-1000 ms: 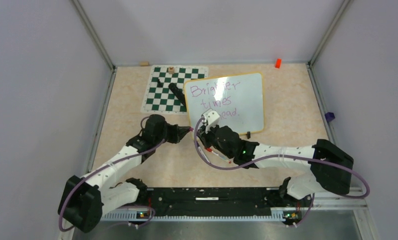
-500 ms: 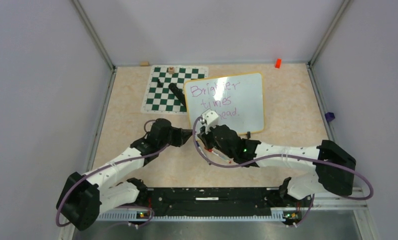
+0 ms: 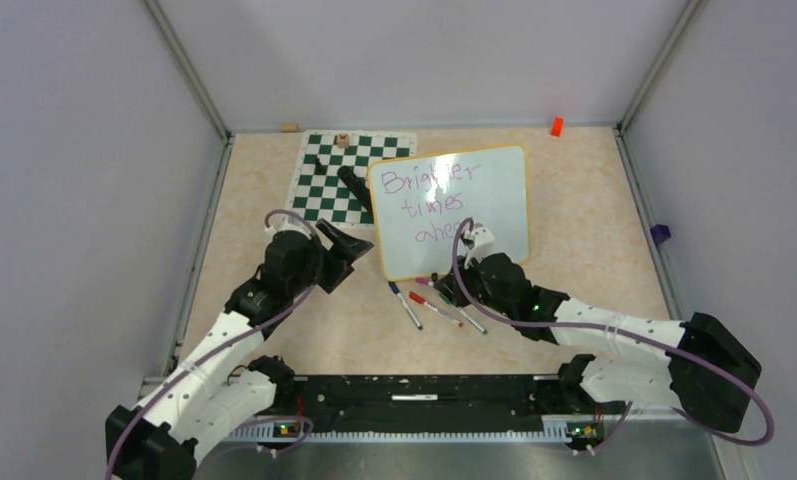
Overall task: Write a sentence on the whiteboard
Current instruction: Place the whiteboard marker at the center of the board.
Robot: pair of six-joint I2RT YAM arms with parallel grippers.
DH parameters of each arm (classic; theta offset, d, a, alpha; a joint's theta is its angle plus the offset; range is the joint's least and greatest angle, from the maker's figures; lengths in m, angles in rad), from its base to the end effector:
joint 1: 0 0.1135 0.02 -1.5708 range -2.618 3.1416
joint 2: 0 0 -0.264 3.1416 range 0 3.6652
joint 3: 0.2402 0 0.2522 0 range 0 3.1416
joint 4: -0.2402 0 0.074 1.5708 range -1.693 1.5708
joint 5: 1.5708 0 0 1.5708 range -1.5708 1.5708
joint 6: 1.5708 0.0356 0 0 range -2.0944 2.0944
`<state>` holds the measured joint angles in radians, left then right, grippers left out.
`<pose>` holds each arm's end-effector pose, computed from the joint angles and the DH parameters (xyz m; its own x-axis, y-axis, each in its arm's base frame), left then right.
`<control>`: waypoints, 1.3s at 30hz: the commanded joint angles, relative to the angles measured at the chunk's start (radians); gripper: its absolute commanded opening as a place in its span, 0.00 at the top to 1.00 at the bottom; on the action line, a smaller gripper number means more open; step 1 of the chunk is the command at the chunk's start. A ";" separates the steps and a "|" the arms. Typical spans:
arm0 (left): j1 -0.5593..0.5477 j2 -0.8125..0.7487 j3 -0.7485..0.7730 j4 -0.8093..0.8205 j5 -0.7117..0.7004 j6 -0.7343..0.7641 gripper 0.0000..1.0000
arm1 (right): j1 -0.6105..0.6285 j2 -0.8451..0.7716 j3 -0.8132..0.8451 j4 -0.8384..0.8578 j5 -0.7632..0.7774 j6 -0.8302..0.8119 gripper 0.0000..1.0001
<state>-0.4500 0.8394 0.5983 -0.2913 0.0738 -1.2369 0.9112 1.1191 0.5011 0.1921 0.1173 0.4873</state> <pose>0.1701 -0.0851 0.2542 -0.6137 -0.7499 -0.2470 -0.2709 0.4938 -0.8263 0.1496 0.1861 0.2128 -0.5606 0.0359 -0.8273 -0.5172 0.7650 0.3837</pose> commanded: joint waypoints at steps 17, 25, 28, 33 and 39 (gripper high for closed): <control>0.002 -0.225 -0.056 0.079 -0.258 0.637 0.01 | -0.010 0.126 -0.065 0.154 0.020 0.105 1.00; 0.001 -0.282 -0.126 0.137 -0.316 0.712 0.01 | -0.011 0.081 -0.067 0.084 0.040 0.092 0.68; 0.001 -0.297 -0.148 0.147 -0.310 0.758 0.01 | -0.012 0.006 -0.070 0.037 0.072 0.082 0.53; 0.001 -0.307 -0.157 0.149 -0.382 0.790 0.01 | -0.014 -0.130 -0.011 -0.134 0.163 0.019 0.37; 0.001 -0.326 -0.193 0.236 -0.416 0.951 0.11 | -0.098 -0.263 0.069 -0.329 0.336 -0.071 0.36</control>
<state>-0.4496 0.5407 0.4385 -0.1787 -0.2977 -0.4263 0.8742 0.9440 0.4923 -0.0063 0.2920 0.4927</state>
